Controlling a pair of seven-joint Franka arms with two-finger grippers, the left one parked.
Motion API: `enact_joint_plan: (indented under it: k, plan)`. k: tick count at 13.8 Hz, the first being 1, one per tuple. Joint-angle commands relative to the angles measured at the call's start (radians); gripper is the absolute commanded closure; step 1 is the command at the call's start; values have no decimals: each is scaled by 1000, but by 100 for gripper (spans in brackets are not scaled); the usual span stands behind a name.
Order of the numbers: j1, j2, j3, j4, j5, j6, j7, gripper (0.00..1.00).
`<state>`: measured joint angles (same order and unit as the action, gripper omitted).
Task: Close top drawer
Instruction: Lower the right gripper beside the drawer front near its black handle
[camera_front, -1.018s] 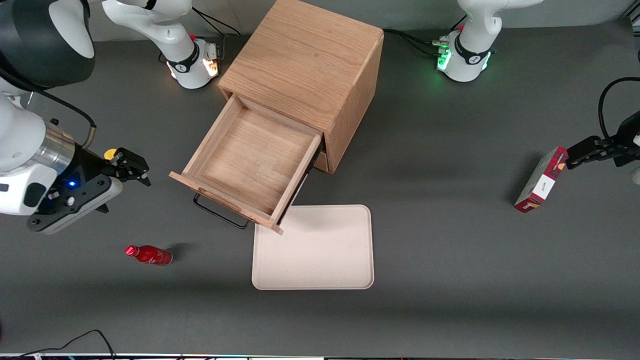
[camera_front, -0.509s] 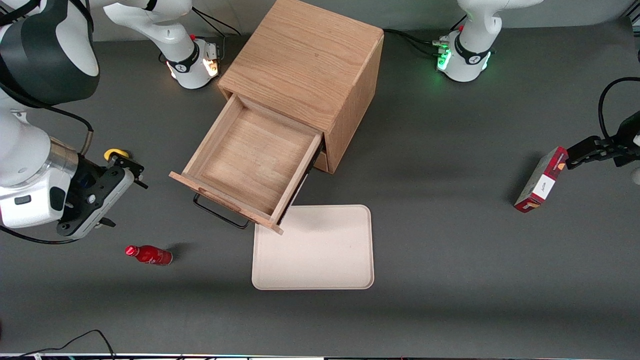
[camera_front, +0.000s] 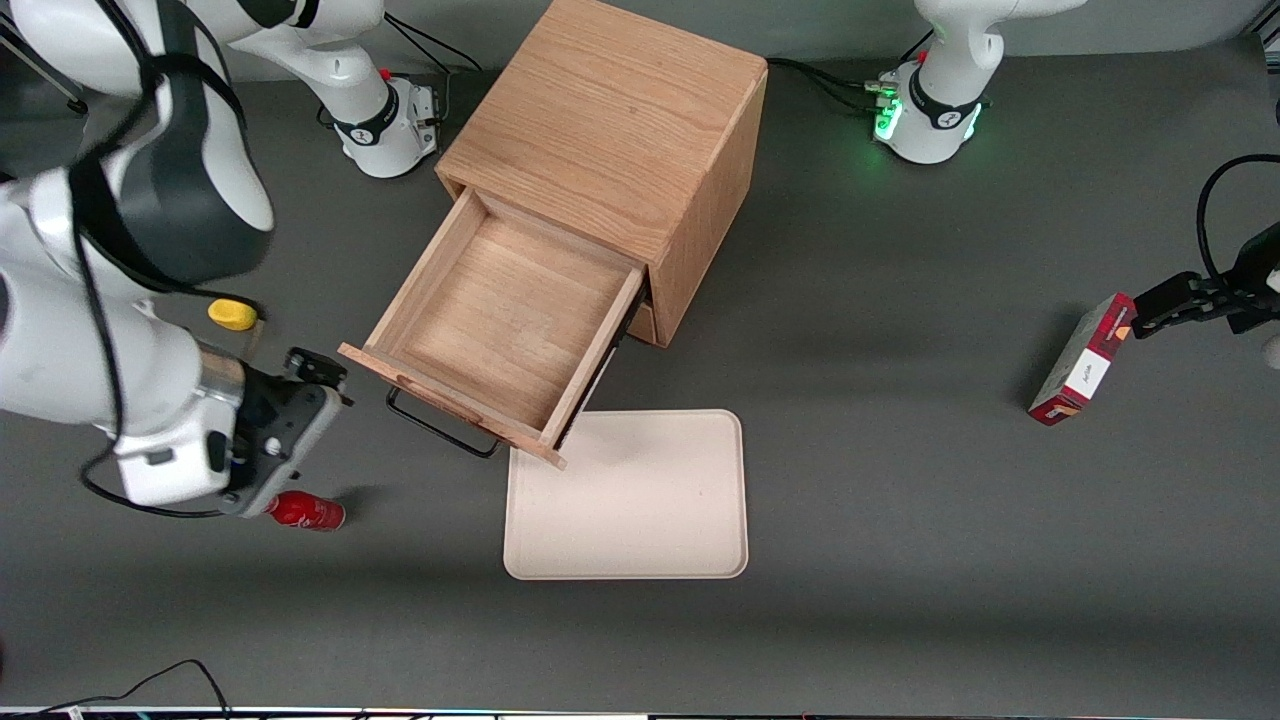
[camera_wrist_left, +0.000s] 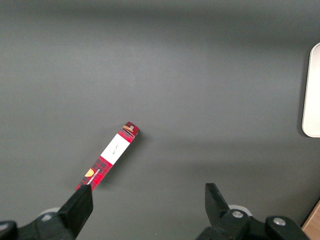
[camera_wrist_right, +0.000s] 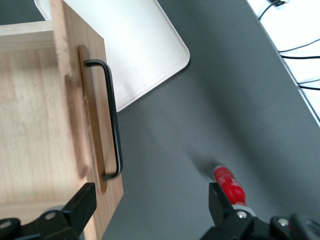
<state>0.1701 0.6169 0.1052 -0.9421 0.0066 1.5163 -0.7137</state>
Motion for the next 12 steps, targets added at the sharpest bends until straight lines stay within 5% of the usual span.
enact_joint_plan:
  k: [1,4,12]
  plan:
    - [-6,56,5,28,103,2,62,0]
    - [-1,92,2,26,156,2,101,0]
    - [-20,121,5,-38,161,65,97,0]
